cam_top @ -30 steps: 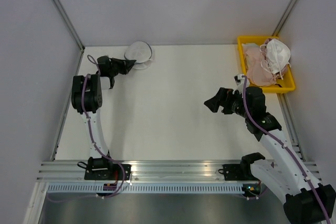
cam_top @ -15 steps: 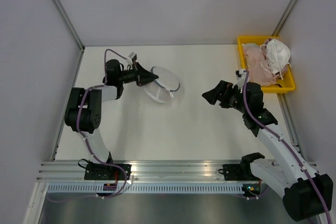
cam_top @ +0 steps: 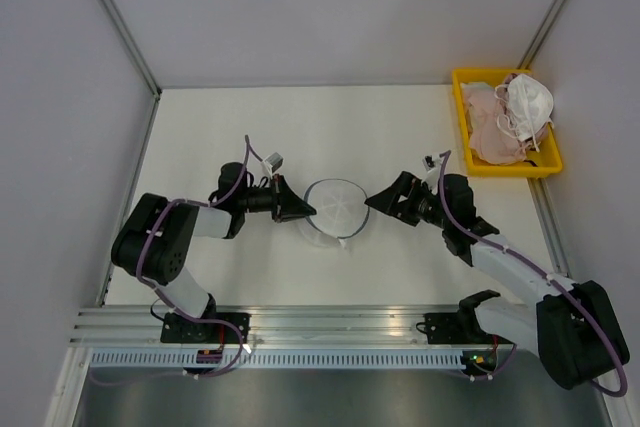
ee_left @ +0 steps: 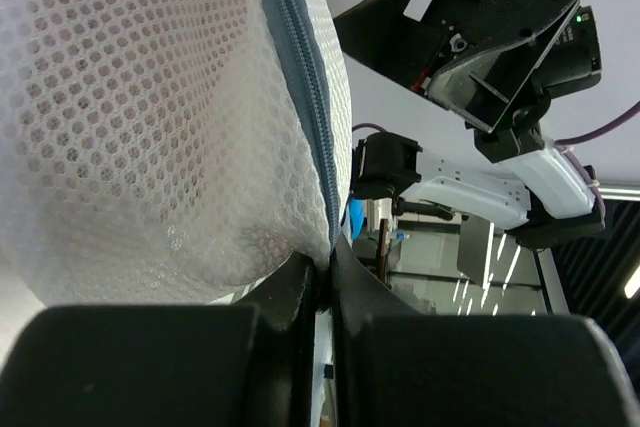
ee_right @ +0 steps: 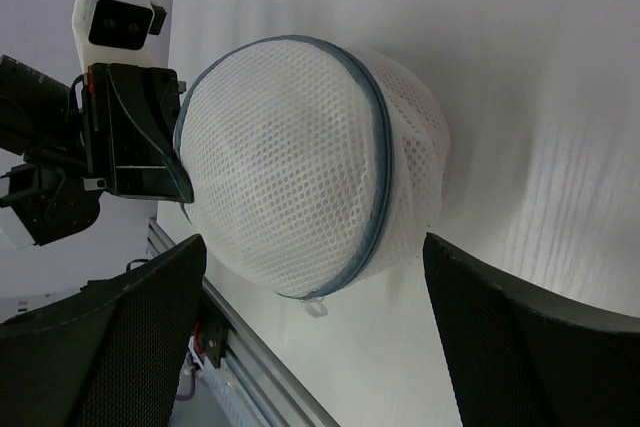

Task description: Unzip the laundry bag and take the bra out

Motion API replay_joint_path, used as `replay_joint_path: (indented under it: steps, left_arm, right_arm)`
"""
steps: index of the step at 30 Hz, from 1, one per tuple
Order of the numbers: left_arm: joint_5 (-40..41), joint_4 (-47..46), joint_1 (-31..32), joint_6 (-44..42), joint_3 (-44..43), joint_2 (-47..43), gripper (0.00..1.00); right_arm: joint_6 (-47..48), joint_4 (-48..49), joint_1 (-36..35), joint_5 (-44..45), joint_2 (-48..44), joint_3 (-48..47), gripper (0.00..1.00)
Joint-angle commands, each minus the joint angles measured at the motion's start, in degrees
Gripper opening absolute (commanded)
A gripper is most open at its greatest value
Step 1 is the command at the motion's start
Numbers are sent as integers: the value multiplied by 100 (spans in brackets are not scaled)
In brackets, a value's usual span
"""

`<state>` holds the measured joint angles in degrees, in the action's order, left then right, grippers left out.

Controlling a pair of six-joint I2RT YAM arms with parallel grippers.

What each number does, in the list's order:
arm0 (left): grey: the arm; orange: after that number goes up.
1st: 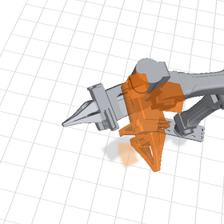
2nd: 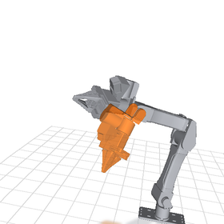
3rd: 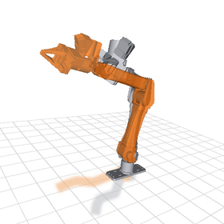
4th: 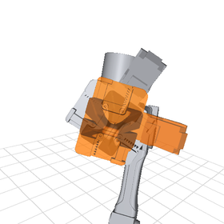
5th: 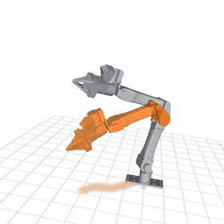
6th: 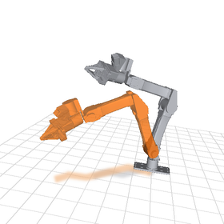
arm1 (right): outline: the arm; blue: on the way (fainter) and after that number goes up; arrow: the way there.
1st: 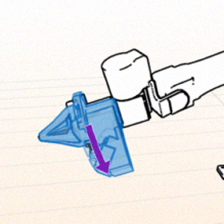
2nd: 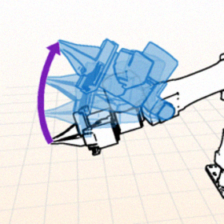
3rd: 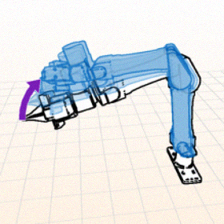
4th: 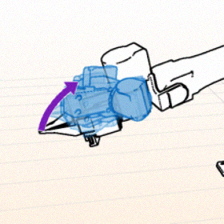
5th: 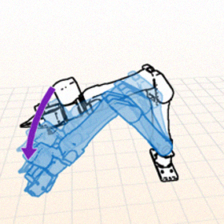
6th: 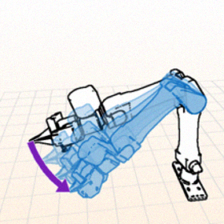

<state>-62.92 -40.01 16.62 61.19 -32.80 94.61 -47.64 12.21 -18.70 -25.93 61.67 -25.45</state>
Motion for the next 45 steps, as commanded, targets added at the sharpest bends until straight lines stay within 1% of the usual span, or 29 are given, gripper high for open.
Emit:
replay_joint_path:
  steps: [1,6,7,8,11,13,14,16,17,19,21,22,23,24,25,26,27,28,29,30,32,33,35,36,37,38,40,43,45]
  left_arm:
    - [350,-2354,-10,856,440,-22,2]
    - [508,-4468,25,1921,854,759,2]
    - [508,-4820,25,2323,871,1126,2]
    - [508,-5519,34,2519,889,1304,2]
    - [508,-5500,113,2460,871,1569,2]
    - [500,-5500,174,2389,880,1578,2]
    - [491,-5500,244,2380,863,1570,2]
    - [499,-5500,289,2398,845,1543,2]
    - [491,-5491,315,2406,836,1517,2]
    - [464,-5491,324,2442,819,1491,2]
    - [421,-5491,359,2459,792,1464,2]
    - [412,-5491,368,2477,775,1447,2]
    - [403,-5491,385,2477,783,1420,2]
    - [394,-5474,377,2494,766,1377,4]
    - [394,-5456,386,2521,766,1350,11]
    - [394,-5465,377,2538,757,1315,37]
    - [403,-5456,386,2547,757,1210,49]
    - [412,-5343,377,2530,766,1122,87]
    - [473,-5211,377,2486,766,1034,99]
    - [508,-5045,386,2329,783,755,100]
    - [700,-4211,386,2065,819,368,100]
    - [789,-3738,403,1681,827,-157,100]
    - [1166,-1957,429,1179,793,-800,100]
    - [1350,-1184,517,541,644,-1134,100]
    - [1883,712,587,169,504,-1860,100]
    - [2236,1584,683,-513,337,-2180,100]
    - [3166,3174,1052,-879,-42,-3004,99]
    - [3601,3683,1378,-758,19,-3631,100]
    - [3698,3956,1510,-617,211,-3809,100]
  right_arm:
    - [-281,711,-247,80,73,145,93]
    - [-378,1020,-468,158,388,330,92]
    - [-378,1090,-520,185,468,348,92]
    - [-395,1143,-538,194,530,383,92]
    - [-317,1293,-573,325,785,427,87]
    - [-246,1380,-617,378,1022,375,81]
    - [-220,1416,-635,387,1118,331,74]
    - [-211,1573,-652,361,1408,260,66]
    - [-211,1626,-661,335,1505,217,57]
    - [-228,1820,-679,308,1751,181,46]
    - [-237,1890,-697,247,1927,111,26]
    - [-255,1952,-705,221,1963,85,6]
    - [-255,1970,-705,194,1980,76,0]
    - [-264,1978,-723,159,1963,76,0]
    - [-264,1961,-714,159,1928,84,0]
    - [-255,1926,-714,176,1789,84,0]
    - [-211,1778,-714,246,1700,76,1]
    - [-176,1663,-714,308,1612,58,1]
    - [-124,1514,-714,360,1420,-12,1]
    - [-79,1234,-714,483,1322,-47,0]
    - [-26,812,-714,615,1042,-188,1]
    - [-26,679,-714,746,962,-240,1]
    - [-53,268,-714,905,786,-390,0]
    - [-96,91,-714,1002,742,-434,0]
    - [-201,-85,-714,1237,646,-521,1]
    - [-272,-357,-705,1309,601,-548,0]
    - [-639,-517,-705,1459,478,-522,1]
    - [-1123,-483,-714,1459,355,-365,0]
    - [-1239,-570,-723,1503,293,-338,0]
